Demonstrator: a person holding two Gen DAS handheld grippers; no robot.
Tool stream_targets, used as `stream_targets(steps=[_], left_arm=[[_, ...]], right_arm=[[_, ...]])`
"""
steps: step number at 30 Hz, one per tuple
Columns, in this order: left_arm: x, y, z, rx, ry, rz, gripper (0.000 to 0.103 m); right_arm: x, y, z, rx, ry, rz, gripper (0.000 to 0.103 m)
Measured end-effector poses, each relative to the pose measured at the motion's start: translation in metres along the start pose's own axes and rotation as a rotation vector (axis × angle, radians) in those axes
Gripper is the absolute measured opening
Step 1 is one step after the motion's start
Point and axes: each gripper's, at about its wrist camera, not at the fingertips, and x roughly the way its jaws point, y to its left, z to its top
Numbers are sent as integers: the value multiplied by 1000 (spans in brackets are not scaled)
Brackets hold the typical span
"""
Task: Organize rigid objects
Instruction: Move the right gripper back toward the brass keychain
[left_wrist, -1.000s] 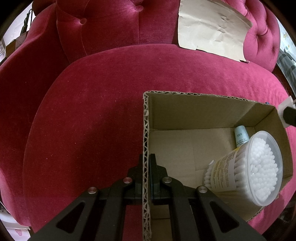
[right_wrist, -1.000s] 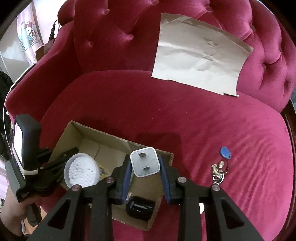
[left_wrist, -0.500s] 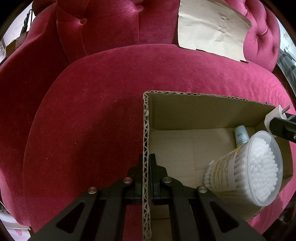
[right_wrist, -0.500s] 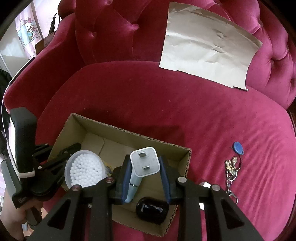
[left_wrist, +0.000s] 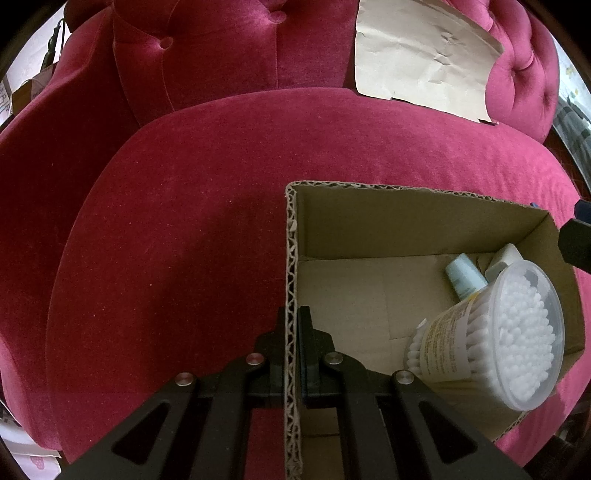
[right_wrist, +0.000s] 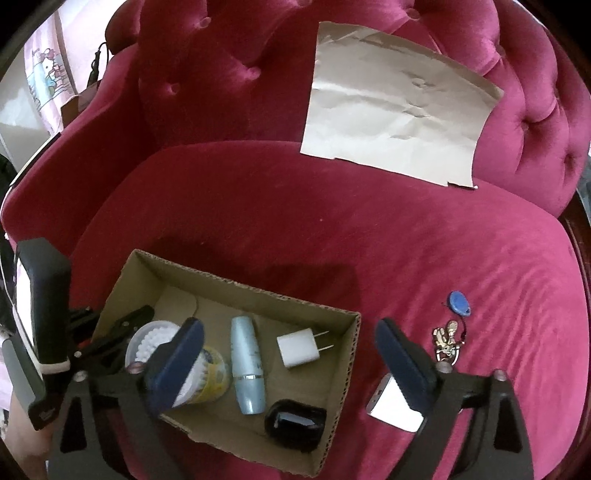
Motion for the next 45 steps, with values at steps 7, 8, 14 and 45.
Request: stream_targets(steps=[7,8,14,45], left_arm=[[0,0,0,0,0,0,3],[0,0,0,-1,0,0,3],[0,0,0,0,0,1,3],[0,-1,-1,-1,0,6,3]], right_arm=[[3,-3,0,12,5,-12,103],[3,-4,0,13,5,-12,103],[-1,-10,-1,16,-5,-18,103],[-22,-90,-8,79,-41,-97,103]])
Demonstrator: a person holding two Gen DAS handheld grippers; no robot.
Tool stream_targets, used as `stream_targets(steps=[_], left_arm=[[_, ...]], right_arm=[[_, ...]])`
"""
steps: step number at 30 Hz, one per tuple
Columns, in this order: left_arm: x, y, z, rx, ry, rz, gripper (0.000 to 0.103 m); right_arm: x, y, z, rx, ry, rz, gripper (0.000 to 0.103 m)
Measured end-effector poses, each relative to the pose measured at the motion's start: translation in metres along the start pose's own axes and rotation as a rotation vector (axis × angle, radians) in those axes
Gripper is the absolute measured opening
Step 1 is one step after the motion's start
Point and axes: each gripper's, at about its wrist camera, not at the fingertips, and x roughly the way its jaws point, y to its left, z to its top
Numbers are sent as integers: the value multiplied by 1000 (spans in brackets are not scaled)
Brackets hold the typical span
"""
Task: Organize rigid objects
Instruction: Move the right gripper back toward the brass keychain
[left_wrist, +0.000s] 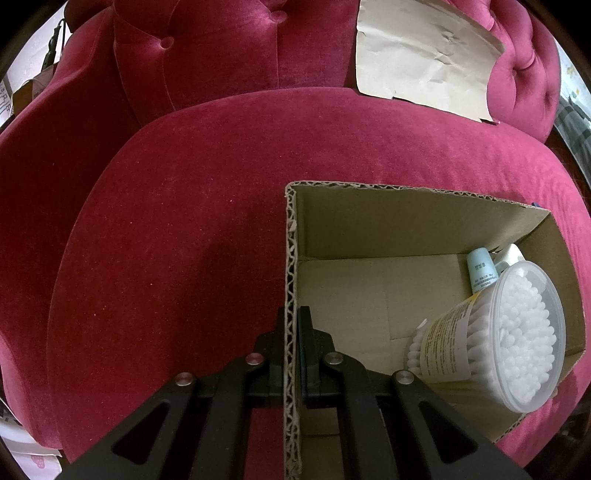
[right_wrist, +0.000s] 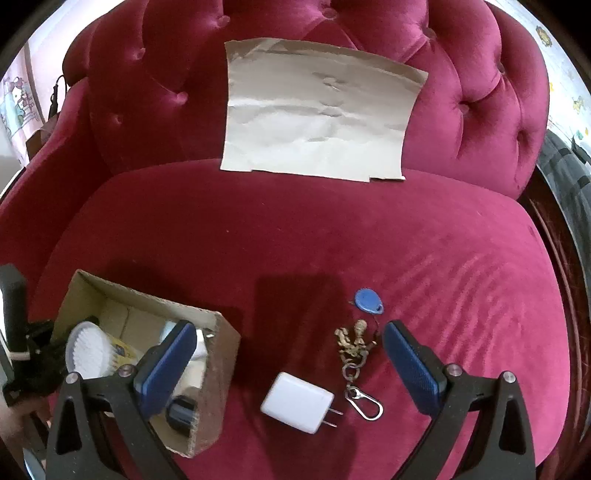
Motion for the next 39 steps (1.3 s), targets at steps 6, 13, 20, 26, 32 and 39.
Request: stream_targets(steps=[6,13,20,26,32,39], left_arm=[[0,0,0,1,0,1,4],[0,1,0,0,1,1,4],[0,1,0,1,1,2,4],[1,2,1,1,1,3,4],[1,2,1,1,1,3,4],[1,3,1,1,1,2,4]], right_arm=[[2,-15,-10,-5,7,-6,103],[12,-34,-26,0,33,-12,103],[27,-48,-40,10,39,-28,103],[43,-62,-49,44,62,-41,103],[52,-70,-47,68,63,-56,103],[70,-73,-41,81,79,-74,103]])
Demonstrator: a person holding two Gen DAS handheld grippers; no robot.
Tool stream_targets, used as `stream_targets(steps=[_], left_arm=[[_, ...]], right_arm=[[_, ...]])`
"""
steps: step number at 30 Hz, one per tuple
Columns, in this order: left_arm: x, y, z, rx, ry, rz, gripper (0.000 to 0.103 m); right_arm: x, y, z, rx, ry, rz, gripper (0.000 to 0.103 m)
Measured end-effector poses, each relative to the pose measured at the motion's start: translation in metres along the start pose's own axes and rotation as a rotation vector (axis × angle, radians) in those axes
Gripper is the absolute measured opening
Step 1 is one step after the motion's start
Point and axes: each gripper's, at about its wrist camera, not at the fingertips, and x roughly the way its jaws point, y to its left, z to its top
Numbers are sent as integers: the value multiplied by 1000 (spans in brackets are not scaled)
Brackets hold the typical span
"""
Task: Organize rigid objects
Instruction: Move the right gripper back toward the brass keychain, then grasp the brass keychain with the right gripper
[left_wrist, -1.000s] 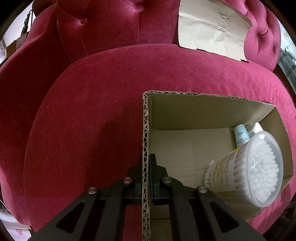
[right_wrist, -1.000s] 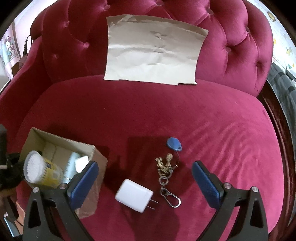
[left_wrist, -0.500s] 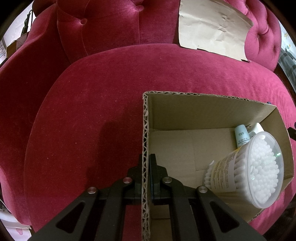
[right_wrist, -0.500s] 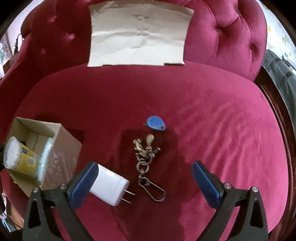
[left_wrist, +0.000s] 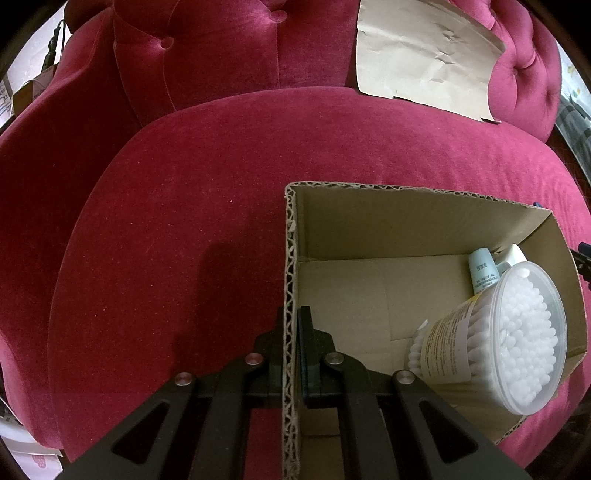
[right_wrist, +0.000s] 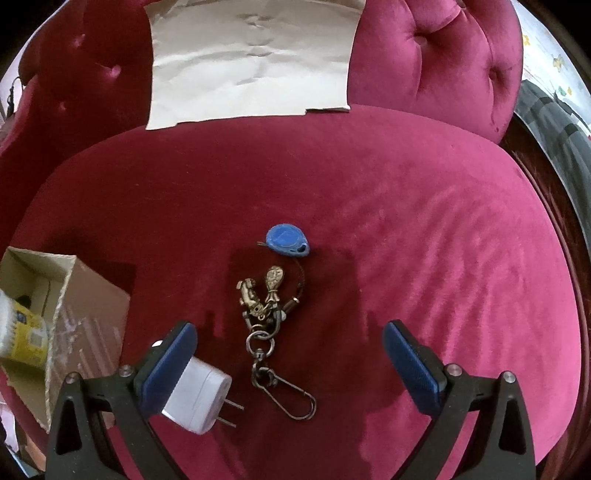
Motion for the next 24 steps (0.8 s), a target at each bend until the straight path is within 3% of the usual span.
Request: stream_targets(steps=[16,24], left_arm=[[0,0,0,0,0,1,4],[0,0,0,0,0,1,4]], right_arm=[[28,4,8,19,30,-17,100],[30,10,8,-5,31,-25,75]])
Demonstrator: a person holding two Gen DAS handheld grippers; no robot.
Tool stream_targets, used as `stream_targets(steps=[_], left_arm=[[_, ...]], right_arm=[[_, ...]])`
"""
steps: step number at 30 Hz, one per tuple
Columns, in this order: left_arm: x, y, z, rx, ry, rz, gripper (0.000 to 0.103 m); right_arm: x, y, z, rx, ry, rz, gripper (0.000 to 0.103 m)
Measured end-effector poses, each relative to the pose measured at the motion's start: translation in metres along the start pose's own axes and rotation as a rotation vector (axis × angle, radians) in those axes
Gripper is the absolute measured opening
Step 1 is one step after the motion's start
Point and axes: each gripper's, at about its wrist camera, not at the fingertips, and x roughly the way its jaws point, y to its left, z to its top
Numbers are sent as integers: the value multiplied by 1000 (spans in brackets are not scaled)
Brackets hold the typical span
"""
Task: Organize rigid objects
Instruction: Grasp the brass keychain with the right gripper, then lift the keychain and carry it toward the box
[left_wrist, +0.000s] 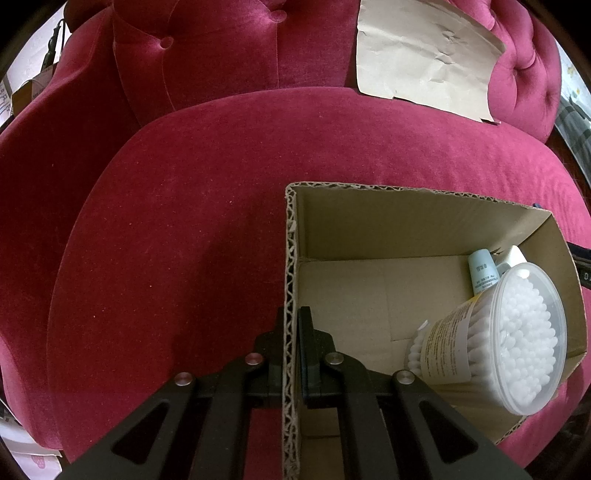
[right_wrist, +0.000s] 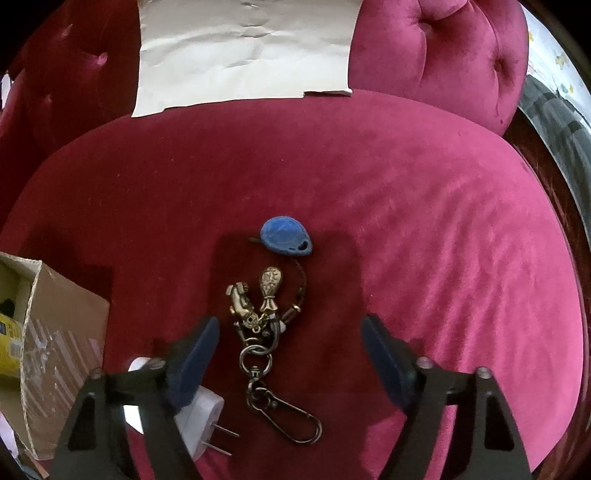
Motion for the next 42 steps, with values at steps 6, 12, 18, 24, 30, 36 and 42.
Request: stream_targets(steps=[6,12,18,24,30,36,42], left_arm=[[0,0,0,1,0,1,4],[0,0,0,1,1,1,4],[0,1,0,1,0,1,4],[0,0,0,1,0,2,4],[0,0,0,1,1,1,4],[0,0,0,-1,0,3,4],[0,-1,1,-1,0,3,4]], right_arm=[[-5,14,-1,-55,1,31,24],[-7,10,-2,-46,1,35,24],[-17,7,0,-44,-6,37,24],[-35,8,0,-54,-22,37,24],[-51,9,1,-60,-38,41,24],[-69,11,4,-72,-63,44,24],[-90,16,7,-81,-99,56,24]])
